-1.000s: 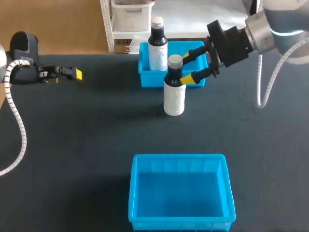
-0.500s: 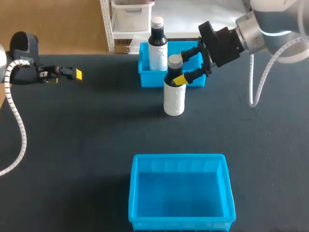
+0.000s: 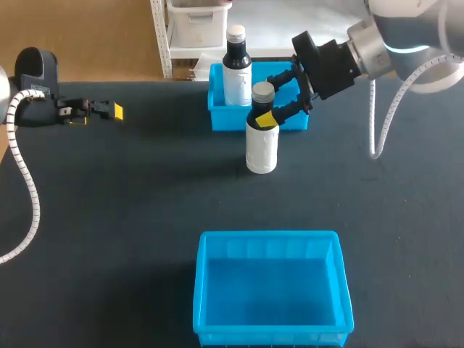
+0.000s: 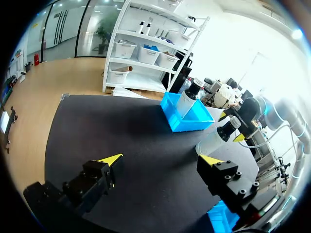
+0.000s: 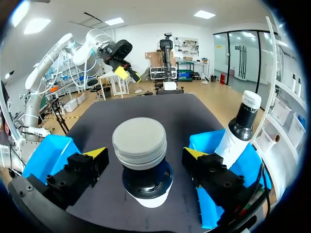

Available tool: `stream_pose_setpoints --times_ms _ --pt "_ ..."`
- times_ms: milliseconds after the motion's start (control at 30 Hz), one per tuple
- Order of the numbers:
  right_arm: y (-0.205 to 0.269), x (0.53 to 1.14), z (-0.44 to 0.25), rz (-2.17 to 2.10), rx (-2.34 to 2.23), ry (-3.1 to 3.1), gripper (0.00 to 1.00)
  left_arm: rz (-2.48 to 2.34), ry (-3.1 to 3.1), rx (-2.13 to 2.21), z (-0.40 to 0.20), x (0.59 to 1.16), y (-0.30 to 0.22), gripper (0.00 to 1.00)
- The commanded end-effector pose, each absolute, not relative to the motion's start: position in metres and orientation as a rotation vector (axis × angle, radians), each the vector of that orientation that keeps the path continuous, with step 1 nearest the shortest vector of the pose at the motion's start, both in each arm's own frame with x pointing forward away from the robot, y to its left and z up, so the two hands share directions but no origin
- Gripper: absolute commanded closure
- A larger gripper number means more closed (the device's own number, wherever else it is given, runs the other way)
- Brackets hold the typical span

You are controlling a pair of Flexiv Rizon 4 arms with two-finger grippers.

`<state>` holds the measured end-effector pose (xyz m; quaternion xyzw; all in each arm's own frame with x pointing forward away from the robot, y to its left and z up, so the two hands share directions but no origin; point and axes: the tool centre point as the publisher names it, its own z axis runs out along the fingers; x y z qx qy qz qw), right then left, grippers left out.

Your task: Pick up the bottle, and place it in the far bin if it is heavy, or in the near bin if it is light.

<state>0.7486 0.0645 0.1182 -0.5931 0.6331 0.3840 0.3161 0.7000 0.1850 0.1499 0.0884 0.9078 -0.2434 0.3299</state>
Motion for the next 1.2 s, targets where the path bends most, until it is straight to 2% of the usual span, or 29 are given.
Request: stream_pose_setpoints --times_ms 33,300,500,667,700,733,867,1067,1200 --pt "0.0648 0.7496 0.1185 1.011 -1.562 1.668 0.03 -0.637 2.375 0.231 0.1499 0.7000 0.1850 0.00" --pt "0.0673 0.7494 0.1177 1.013 -1.569 1.667 0.16 -0.637 2.375 0.231 0.1499 0.7000 0.1850 0.00" --pt "0.0698 0.7497 0.1172 1.017 -1.573 1.663 0.16 -0.637 2.375 0.231 0.1499 0.7000 0.1850 0.00" --pt "0.0702 0.7497 0.1172 1.019 -1.574 1.662 0.23 -0.637 2.375 0.231 0.1499 0.7000 0.1850 0.00" --pt "0.0702 0.7497 0.1172 1.018 -1.574 1.662 0.25 -0.637 2.375 0.231 0.1499 0.7000 0.1850 0.00" --pt "0.0701 0.7497 0.1171 1.018 -1.574 1.663 0.33 -0.637 2.375 0.231 0.1499 0.7000 0.1850 0.00" --pt "0.0695 0.7498 0.1166 1.018 -1.574 1.665 0.48 -0.637 2.375 0.231 0.1499 0.7000 0.1850 0.00" --pt "0.0689 0.7501 0.1162 1.019 -1.574 1.663 0.54 -0.637 2.375 0.231 0.1499 0.7000 0.1850 0.00" --pt "0.0688 0.7501 0.1163 1.019 -1.575 1.660 0.64 -0.637 2.375 0.231 0.1499 0.7000 0.1850 0.00"
